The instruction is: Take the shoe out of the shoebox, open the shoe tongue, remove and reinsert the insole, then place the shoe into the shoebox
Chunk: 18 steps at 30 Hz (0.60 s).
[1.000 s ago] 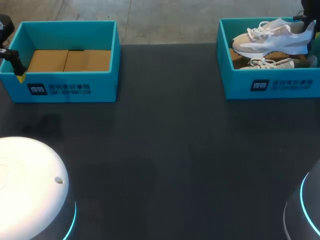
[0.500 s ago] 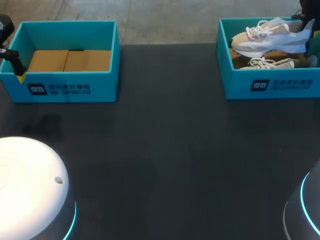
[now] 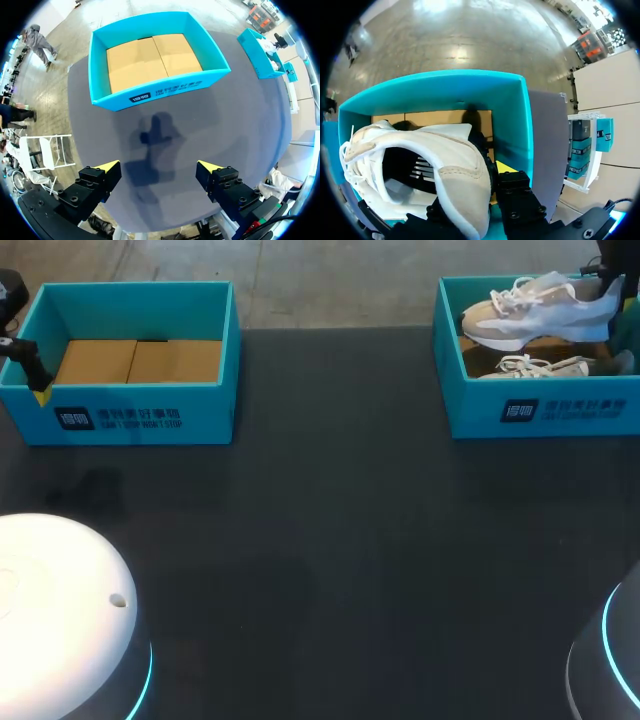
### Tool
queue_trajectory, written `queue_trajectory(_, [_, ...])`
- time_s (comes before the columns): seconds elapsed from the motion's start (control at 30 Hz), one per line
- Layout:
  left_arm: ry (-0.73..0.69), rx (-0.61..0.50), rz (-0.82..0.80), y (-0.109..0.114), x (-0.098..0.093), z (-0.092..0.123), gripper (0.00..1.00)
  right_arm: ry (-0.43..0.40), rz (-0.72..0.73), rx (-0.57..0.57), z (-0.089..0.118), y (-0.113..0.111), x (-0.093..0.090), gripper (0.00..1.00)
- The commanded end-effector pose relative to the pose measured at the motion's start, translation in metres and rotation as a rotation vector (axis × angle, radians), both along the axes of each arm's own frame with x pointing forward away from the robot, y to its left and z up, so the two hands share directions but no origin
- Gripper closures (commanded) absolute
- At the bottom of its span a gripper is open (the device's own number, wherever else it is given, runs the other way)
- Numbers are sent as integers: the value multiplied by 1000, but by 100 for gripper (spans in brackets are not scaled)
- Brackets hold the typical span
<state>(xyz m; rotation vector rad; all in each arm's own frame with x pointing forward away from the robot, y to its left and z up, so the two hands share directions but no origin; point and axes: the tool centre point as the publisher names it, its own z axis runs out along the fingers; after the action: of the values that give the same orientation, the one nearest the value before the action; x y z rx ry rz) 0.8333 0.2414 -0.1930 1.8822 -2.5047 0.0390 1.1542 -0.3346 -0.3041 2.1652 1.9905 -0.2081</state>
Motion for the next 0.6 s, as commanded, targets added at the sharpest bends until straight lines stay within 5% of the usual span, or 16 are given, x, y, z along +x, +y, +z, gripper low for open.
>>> queue_trajectory(0.03, [2,2,0,0,0,0,0,19,-4,7,-8,-3,10,100])
queue_trajectory(0.6, [2,2,0,0,0,0,0,-2,-17,4,-31,-6,18,100])
